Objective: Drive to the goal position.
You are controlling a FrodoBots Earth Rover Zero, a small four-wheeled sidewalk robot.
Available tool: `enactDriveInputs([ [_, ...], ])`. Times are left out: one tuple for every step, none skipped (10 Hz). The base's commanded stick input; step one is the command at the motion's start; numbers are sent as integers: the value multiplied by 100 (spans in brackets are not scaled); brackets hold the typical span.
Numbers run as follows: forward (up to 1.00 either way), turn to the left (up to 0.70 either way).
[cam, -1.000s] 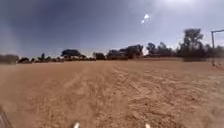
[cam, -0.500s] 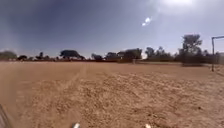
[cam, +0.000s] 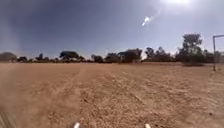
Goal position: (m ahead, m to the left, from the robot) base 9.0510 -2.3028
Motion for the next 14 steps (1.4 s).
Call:
enactDriveInputs([
  [45,0],
  [45,0],
  [45,0],
  [45,0],
  [45,0],
  [45,0],
  [45,0],
  [45,0],
  [45,0],
  [45,0],
  [45,0],
  [45,0],
  [45,0],
  [45,0],
])
